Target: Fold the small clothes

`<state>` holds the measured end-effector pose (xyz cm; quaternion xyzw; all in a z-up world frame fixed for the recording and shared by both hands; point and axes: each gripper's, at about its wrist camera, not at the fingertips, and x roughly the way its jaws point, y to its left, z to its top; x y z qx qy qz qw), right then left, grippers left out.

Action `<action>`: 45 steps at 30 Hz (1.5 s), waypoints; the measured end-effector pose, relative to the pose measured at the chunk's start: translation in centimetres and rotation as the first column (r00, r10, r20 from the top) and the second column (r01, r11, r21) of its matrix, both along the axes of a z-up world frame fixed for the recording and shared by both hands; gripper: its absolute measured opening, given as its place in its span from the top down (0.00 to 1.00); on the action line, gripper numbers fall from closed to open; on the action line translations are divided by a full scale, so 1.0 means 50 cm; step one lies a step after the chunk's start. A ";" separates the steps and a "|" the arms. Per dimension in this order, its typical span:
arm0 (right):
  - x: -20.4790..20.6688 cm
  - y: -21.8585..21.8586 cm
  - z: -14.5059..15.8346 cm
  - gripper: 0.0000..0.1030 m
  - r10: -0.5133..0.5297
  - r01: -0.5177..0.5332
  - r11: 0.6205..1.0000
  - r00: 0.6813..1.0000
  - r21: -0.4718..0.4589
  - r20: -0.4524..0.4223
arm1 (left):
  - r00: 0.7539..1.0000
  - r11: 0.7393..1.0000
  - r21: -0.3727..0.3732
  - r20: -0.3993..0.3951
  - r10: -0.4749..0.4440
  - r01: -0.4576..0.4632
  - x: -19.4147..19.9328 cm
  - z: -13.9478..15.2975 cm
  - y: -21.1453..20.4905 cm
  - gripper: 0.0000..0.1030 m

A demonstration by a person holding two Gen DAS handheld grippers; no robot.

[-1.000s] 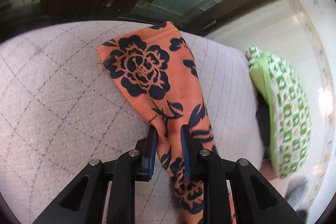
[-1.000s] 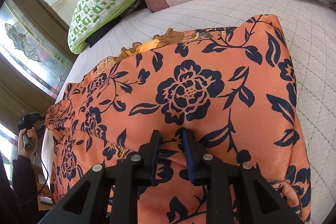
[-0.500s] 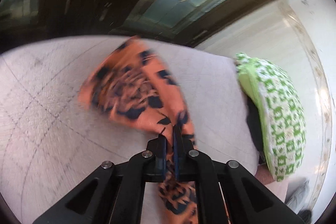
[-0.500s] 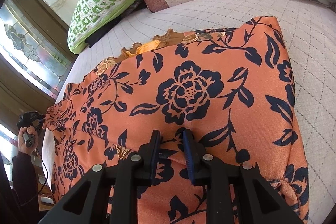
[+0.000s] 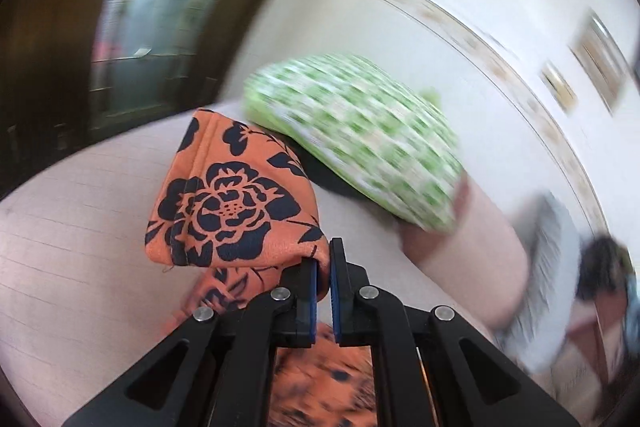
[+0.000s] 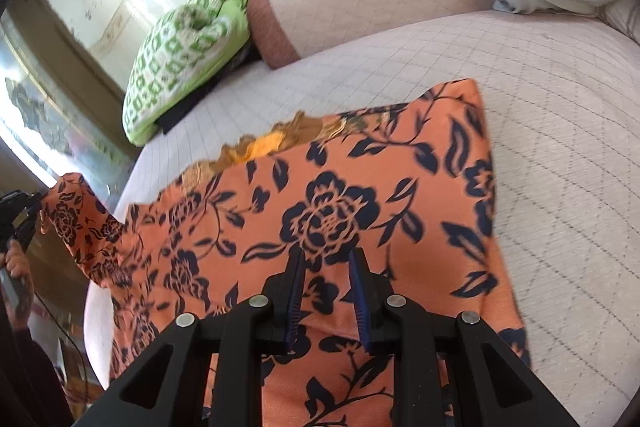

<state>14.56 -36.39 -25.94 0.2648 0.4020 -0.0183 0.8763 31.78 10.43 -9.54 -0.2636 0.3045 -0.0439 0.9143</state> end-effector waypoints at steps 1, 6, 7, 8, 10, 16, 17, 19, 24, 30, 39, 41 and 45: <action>-0.002 -0.006 0.001 0.75 -0.012 0.012 1.000 1.000 0.007 0.003 | 0.999 0.999 0.013 -0.001 -0.047 0.047 -0.001 0.002 -0.043 0.95; -0.010 -0.041 0.008 0.75 -0.060 0.059 0.998 0.998 0.037 0.017 | 0.969 0.967 0.070 -0.019 -0.245 0.246 -0.018 -0.015 -0.244 0.95; -0.013 -0.048 0.010 0.75 -0.068 0.067 0.997 0.997 0.039 0.022 | 0.958 0.955 0.077 -0.032 -0.284 0.286 -0.018 -0.024 -0.288 0.95; -0.015 -0.056 0.012 0.75 -0.077 0.076 0.996 0.997 0.041 0.028 | 0.948 0.945 0.082 -0.043 -0.315 0.318 -0.016 -0.030 -0.326 0.95; -0.020 -0.068 0.014 0.75 -0.094 0.092 0.995 0.995 0.044 0.035 | 0.922 0.919 0.088 -0.078 -0.378 0.384 -0.031 -0.053 -0.393 0.95; -0.034 -0.121 0.015 0.75 -0.159 0.156 0.985 0.987 0.075 0.038 | 0.789 0.774 0.159 -0.169 -0.591 0.613 -0.107 -0.121 -0.600 0.95; -0.037 -0.130 0.016 0.75 -0.169 0.166 0.983 0.985 0.084 0.039 | 0.761 0.740 0.182 -0.215 -0.612 0.647 -0.115 -0.137 -0.627 0.93; -0.042 -0.150 0.017 0.75 -0.194 0.189 0.975 0.980 0.117 0.031 | 0.714 0.704 0.163 -0.303 -0.632 0.692 -0.119 -0.163 -0.652 0.75; -0.052 -0.176 0.021 0.75 -0.224 0.217 0.962 0.974 0.164 0.024 | 0.725 0.709 0.166 -0.251 -0.642 0.685 -0.122 -0.111 -0.601 0.45; -0.045 -0.142 0.047 0.69 -0.184 0.173 0.976 0.980 0.132 0.074 | 0.873 0.837 0.250 -0.148 -0.464 0.487 -0.062 -0.042 -0.455 0.27; 0.025 0.024 0.118 0.35 0.033 -0.015 0.993 0.988 -0.116 0.153 | 0.876 0.899 0.316 -0.463 -0.133 0.303 0.021 -0.236 -0.304 0.27; 0.061 0.058 0.112 0.35 0.093 -0.077 0.986 0.990 -0.146 0.110 | 0.858 0.914 0.304 -0.507 -0.082 0.267 0.021 -0.272 -0.261 0.27; 0.156 0.121 0.084 0.35 0.151 -0.169 0.950 0.985 -0.264 -0.087 | 0.845 0.915 0.283 -0.525 -0.102 0.287 0.022 -0.292 -0.225 0.27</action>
